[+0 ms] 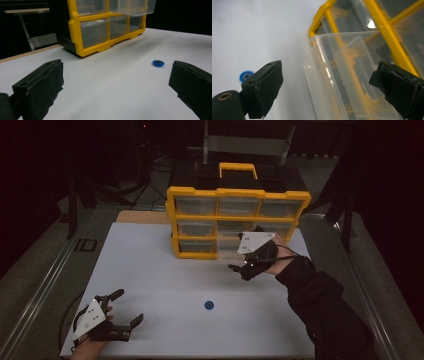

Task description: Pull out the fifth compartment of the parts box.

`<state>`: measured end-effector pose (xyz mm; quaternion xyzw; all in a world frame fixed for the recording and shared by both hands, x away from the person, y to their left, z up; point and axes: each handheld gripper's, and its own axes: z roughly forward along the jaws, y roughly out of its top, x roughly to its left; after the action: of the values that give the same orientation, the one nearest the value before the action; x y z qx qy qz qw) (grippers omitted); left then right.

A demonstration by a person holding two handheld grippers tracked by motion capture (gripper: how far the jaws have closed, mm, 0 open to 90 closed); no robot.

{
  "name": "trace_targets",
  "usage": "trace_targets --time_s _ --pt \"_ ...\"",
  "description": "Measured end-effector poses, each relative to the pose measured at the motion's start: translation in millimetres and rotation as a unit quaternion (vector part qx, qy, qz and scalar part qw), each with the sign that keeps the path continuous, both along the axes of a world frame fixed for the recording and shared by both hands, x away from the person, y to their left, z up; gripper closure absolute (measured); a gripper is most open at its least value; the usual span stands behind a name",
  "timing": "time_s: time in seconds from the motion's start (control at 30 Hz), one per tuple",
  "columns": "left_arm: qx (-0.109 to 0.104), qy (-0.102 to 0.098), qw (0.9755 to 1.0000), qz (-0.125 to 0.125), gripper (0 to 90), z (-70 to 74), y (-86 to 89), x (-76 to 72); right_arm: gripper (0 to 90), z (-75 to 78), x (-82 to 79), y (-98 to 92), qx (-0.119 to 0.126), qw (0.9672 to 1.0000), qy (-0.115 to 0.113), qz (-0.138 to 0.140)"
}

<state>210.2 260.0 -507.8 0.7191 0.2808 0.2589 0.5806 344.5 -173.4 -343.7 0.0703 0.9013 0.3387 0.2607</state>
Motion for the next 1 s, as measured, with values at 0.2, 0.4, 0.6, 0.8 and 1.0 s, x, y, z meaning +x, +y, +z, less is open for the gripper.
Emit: trace_targets --time_s 0.2,0.4,0.6,0.8,1.0 --pt "-0.001 0.0 1.0 0.0 0.0 0.1 0.1 0.2 8.4 -3.7 -5.2 -15.7 0.041 0.9985 -0.007 -0.036" --pt "-0.001 0.0 1.0 0.0 0.0 0.1 -0.1 0.2 8.3 -11.3 -11.4 -33.5 0.079 0.9942 0.0 -0.073" --pt "0.002 0.0 1.0 -0.001 0.0 0.0 -0.3 0.3 8.3 -23.5 -21.9 -47.7 0.106 0.99 0.002 -0.093" --pt "0.001 -0.001 1.0 -0.001 0.0 0.2 -0.4 0.3 8.3 -34.0 -26.7 -57.6 0.124 0.9861 0.015 -0.109" --pt "0.001 -0.001 1.0 -0.002 0.0 0.4 -0.7 0.2 8.3 -46.5 -32.1 -67.0 0.143 0.9816 0.026 -0.123"
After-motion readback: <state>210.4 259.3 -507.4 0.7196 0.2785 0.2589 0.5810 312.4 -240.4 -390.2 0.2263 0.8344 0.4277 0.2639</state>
